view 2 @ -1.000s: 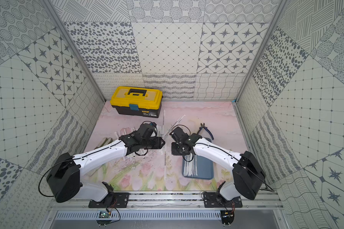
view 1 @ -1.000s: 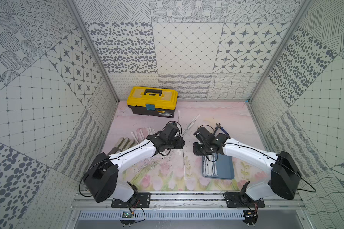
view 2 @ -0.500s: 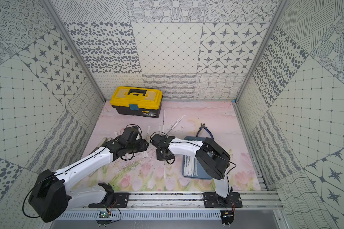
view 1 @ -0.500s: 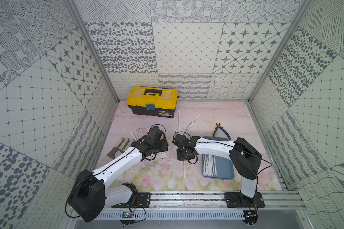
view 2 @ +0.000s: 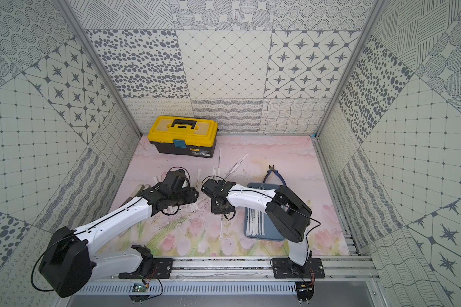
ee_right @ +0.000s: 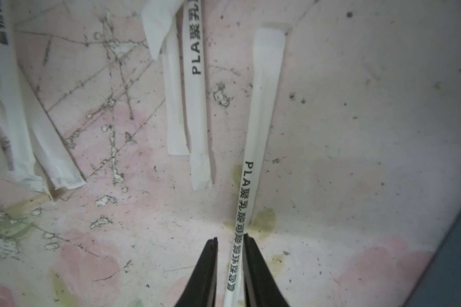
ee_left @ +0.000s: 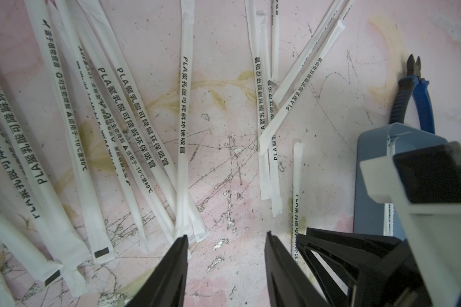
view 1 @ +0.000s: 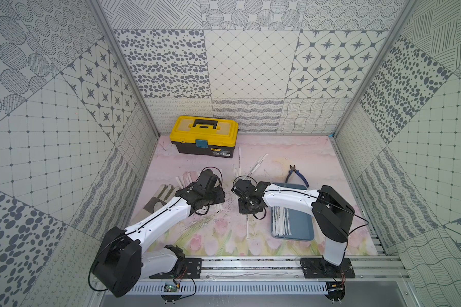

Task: Put the straws into the storage box
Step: Pick up the straw from the center of the board.

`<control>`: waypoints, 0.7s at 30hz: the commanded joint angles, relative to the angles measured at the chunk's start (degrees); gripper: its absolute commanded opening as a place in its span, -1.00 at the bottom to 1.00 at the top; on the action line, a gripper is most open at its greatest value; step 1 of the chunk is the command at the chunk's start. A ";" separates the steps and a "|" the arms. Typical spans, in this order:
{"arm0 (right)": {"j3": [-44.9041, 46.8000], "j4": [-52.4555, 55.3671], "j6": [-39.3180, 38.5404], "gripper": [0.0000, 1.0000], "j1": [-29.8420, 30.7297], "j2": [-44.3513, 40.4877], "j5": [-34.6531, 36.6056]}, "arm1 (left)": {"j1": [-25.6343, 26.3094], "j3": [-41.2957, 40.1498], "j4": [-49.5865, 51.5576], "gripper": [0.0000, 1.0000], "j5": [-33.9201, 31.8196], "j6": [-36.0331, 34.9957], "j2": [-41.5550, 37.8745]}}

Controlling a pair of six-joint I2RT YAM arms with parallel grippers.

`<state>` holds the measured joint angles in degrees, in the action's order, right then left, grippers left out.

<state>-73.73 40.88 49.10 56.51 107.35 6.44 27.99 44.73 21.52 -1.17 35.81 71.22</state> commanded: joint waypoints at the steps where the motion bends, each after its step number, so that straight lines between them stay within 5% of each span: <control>1: -1.41 0.83 -0.15 -0.51 0.05 0.78 0.93 | -0.22 0.44 -1.43 0.02 1.66 0.56 0.78; 6: -0.98 -1.14 1.19 -0.52 0.09 3.79 -0.39 | -0.21 0.43 -1.20 0.02 1.50 0.24 0.25; 14: -0.29 -1.13 1.87 -0.84 0.10 3.61 0.18 | -0.21 1.14 -0.85 0.02 1.25 -0.21 0.61; 21: 2.68 3.27 2.28 -0.89 -0.12 -10.29 2.36 | -0.04 5.33 1.69 0.01 -0.75 -2.16 -0.26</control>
<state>-72.36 41.67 50.68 56.53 105.58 6.92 27.99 47.29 22.17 -0.71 35.70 71.33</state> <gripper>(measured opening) 0.061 0.508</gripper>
